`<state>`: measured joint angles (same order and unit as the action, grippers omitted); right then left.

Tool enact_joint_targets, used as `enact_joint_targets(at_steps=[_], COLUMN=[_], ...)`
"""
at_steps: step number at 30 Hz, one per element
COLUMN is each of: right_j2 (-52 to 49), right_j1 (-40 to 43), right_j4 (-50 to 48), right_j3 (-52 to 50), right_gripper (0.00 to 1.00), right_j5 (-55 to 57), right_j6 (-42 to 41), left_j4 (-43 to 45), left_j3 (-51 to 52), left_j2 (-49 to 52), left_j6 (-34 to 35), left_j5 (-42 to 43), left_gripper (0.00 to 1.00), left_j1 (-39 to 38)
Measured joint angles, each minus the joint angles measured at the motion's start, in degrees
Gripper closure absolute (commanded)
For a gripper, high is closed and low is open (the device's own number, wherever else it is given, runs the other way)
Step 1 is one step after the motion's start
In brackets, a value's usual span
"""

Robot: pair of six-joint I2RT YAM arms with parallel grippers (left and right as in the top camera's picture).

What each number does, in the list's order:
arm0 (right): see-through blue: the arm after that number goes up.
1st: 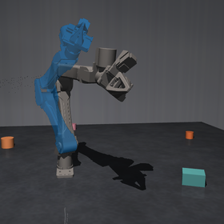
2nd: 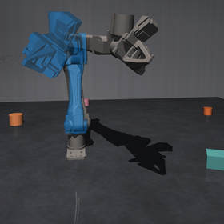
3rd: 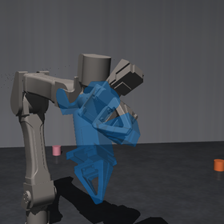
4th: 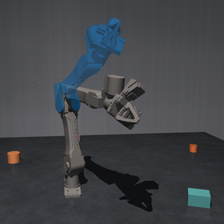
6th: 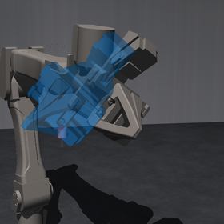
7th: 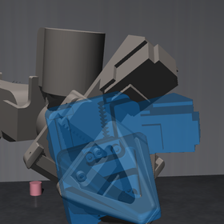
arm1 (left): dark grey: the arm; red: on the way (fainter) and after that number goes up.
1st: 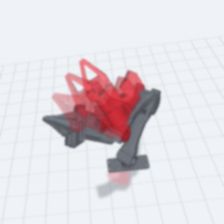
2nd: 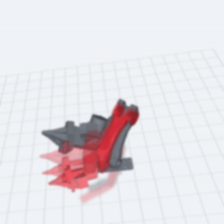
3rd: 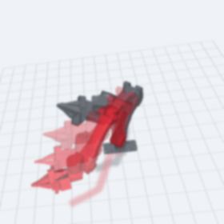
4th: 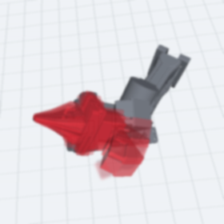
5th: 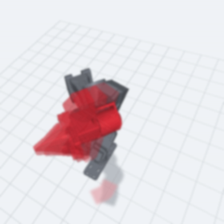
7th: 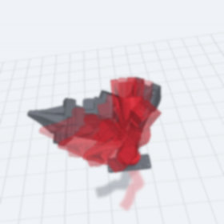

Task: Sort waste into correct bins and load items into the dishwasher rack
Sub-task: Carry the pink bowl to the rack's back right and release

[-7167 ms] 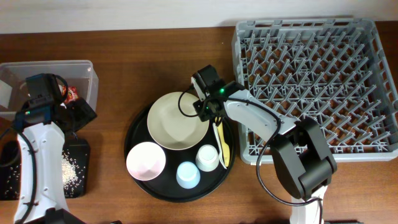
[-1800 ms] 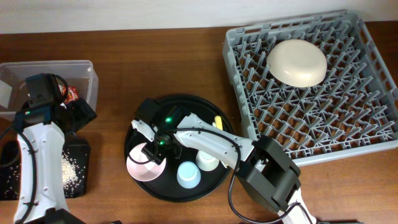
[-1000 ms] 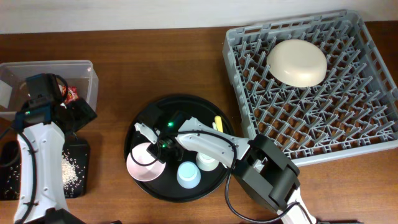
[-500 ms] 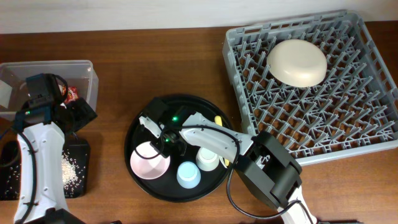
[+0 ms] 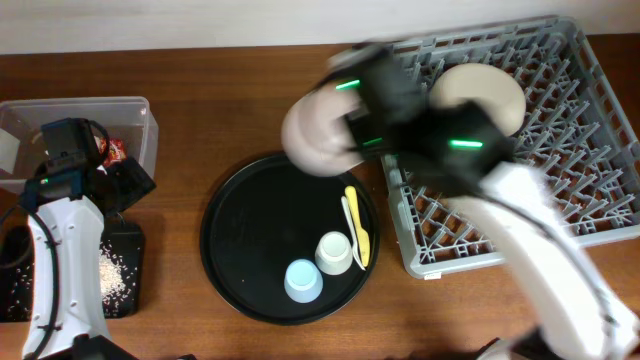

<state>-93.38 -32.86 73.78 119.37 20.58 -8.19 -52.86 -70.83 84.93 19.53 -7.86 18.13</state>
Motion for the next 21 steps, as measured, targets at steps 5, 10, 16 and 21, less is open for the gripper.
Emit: enact_joint_targets(at_steps=[5, 10, 16, 21], right_j2=[6.2, -2.7, -24.5, -37.9], right_j1=[31.1, 50.5, 50.8, 45.0], right_j4=[-4.4, -15.1, -20.5, -29.2], right_j3=[0.3, 0.4, 0.4, 0.1], right_gripper=[0.96, 0.96, 0.96, 0.96], right_j5=[19.3, 25.5, 38.7, 47.4], right_j6=[-1.6, -3.6, -5.1, -1.8], left_j4=[0.0, 0.0, 0.0, 0.0], left_j3=[0.0, 0.0, 0.0, 0.0], left_j2=[0.0, 0.0, 0.0, 0.0], left_j6=[0.0, 0.0, 0.0, 0.0], left_j5=[0.0, 0.0, 0.0, 0.0], left_gripper=[0.01, 0.01, 0.01, 0.01], left_j1=[0.0, 0.0, 0.0, 0.0])
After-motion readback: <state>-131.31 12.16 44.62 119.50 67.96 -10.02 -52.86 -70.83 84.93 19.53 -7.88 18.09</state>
